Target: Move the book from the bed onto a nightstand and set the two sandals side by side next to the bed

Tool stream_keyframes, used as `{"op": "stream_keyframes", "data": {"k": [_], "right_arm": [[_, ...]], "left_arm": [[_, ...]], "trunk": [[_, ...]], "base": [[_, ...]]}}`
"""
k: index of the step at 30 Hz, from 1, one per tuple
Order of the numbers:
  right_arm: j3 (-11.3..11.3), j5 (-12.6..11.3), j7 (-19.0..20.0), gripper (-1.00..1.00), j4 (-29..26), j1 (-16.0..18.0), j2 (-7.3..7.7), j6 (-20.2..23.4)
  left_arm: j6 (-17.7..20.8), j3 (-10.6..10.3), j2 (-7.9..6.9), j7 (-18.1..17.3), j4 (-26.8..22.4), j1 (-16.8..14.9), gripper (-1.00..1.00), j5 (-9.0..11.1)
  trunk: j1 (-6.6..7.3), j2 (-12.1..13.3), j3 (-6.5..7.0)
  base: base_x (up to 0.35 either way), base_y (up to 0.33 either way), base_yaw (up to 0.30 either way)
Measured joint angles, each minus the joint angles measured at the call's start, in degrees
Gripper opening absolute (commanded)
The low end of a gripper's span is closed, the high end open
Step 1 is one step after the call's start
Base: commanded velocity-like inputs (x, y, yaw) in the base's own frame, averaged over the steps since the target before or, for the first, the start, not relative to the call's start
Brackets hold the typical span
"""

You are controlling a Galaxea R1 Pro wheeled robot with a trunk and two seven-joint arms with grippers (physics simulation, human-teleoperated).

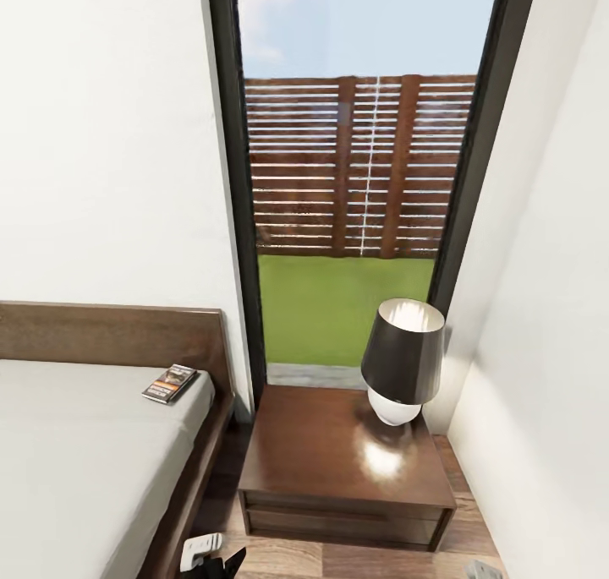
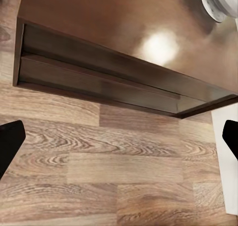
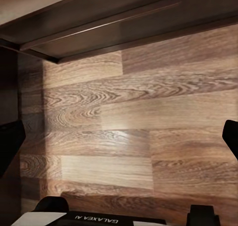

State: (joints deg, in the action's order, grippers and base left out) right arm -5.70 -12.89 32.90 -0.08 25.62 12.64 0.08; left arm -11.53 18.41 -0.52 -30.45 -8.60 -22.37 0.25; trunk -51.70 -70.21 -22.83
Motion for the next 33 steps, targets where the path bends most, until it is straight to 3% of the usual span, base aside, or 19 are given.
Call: {"op": "stream_keyframes", "data": {"k": [33], "right_arm": [[0.01,-0.19,0.0,1.0,-0.04,0.0,0.0,0.04]], "left_arm": [[0.0,-0.01,0.0,0.01,0.0,0.0,1.0,0.0]], "trunk": [[7.03,12.83,5.75]], "base": [[0.0,0.0,0.0]]}}
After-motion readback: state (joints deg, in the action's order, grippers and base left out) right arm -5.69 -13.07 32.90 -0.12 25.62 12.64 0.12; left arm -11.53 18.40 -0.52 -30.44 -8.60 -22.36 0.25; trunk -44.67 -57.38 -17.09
